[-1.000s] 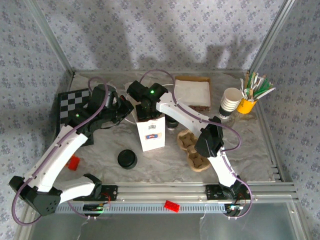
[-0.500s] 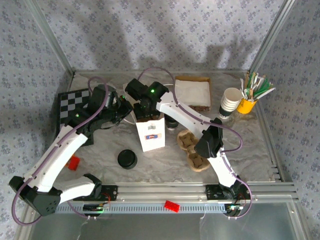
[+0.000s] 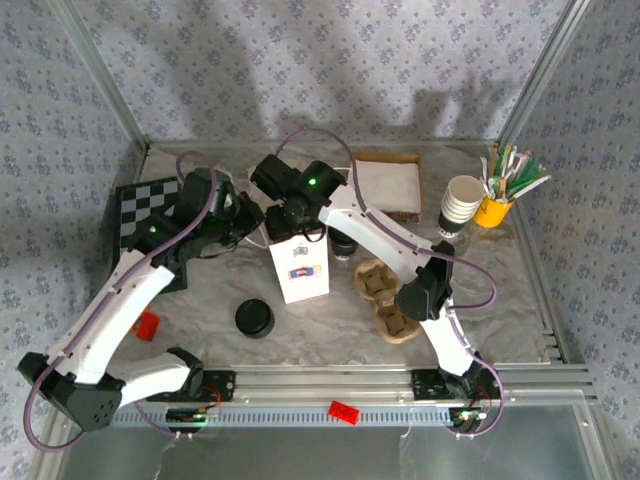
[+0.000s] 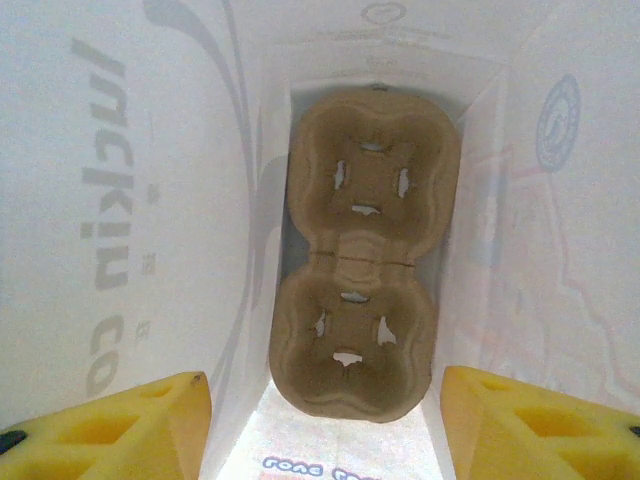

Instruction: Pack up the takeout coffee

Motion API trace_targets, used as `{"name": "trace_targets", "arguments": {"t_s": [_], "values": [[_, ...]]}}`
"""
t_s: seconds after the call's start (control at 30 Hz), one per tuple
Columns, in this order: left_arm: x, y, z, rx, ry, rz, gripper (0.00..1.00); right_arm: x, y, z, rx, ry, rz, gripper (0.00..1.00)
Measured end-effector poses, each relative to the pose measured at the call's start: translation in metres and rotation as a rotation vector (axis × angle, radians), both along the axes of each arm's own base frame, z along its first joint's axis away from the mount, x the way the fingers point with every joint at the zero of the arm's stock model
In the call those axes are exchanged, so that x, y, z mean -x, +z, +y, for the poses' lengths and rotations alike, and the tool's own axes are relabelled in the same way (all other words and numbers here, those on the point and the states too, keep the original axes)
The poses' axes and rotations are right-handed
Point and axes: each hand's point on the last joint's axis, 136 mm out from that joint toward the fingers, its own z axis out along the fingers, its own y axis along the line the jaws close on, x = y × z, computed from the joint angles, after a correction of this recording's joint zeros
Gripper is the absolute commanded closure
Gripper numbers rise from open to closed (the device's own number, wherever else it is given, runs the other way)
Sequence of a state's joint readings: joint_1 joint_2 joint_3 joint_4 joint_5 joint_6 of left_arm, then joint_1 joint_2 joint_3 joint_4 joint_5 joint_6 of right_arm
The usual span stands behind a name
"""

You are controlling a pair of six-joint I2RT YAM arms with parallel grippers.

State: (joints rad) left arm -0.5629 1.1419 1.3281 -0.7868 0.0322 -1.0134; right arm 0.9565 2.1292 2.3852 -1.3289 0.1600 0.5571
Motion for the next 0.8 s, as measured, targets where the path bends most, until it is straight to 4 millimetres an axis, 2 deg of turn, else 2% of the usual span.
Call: {"name": "trace_targets", "arguments": {"t_s": [0.37,0.53,0.8], "values": [[-0.019,0.001,0.002,-0.061,-0.038,-0.008,1.00,0.007,0.008,-0.004,0.009,0.017,0.001,0.33],[-0.018,0.001,0.001,-0.059,-0.049,-0.008,1.00,0.008,0.012,-0.005,0.008,0.025,0.000,0.32],[-0.013,0.002,0.004,-0.062,-0.051,-0.009,0.86,0.011,0.013,-0.003,-0.001,0.037,0.010,0.31]]}}
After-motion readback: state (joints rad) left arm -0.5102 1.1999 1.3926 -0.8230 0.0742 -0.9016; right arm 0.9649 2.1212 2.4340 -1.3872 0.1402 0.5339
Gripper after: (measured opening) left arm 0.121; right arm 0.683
